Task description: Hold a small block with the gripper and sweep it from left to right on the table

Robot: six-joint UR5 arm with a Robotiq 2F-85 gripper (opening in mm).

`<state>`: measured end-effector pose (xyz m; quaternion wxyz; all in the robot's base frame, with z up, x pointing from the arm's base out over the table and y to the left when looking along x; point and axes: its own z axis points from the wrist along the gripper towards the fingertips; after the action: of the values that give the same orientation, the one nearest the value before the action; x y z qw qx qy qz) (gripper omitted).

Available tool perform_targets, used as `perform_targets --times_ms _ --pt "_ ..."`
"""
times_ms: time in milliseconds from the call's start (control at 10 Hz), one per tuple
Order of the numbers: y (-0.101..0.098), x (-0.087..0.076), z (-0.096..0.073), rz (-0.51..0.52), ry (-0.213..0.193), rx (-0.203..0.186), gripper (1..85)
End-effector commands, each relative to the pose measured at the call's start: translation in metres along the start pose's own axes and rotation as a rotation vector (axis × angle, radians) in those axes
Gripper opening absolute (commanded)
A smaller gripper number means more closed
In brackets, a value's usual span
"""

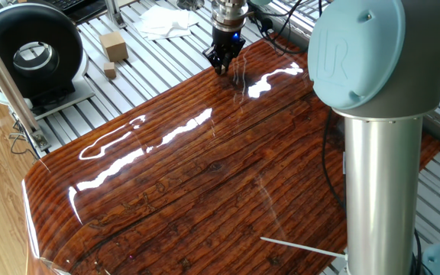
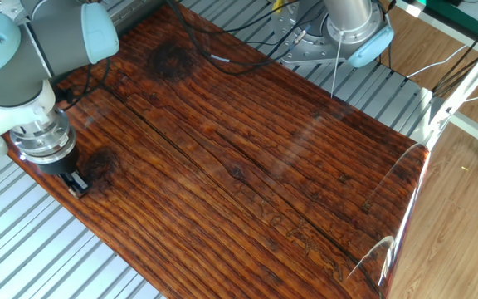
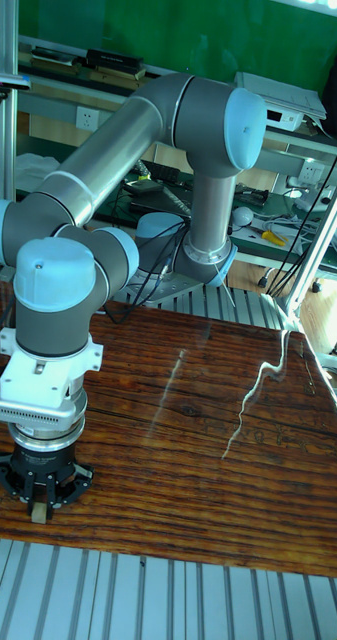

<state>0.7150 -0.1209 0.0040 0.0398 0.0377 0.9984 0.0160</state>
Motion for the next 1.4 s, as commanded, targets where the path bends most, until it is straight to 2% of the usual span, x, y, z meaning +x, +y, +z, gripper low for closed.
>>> perform_targets --times_ms 0,1300 --pt "0.002 -0.0006 -0.002 0.01 0.002 -0.013 1.0" --pt "0.0093 0.0 -0.0014 0.016 0.003 -0.028 1.0"
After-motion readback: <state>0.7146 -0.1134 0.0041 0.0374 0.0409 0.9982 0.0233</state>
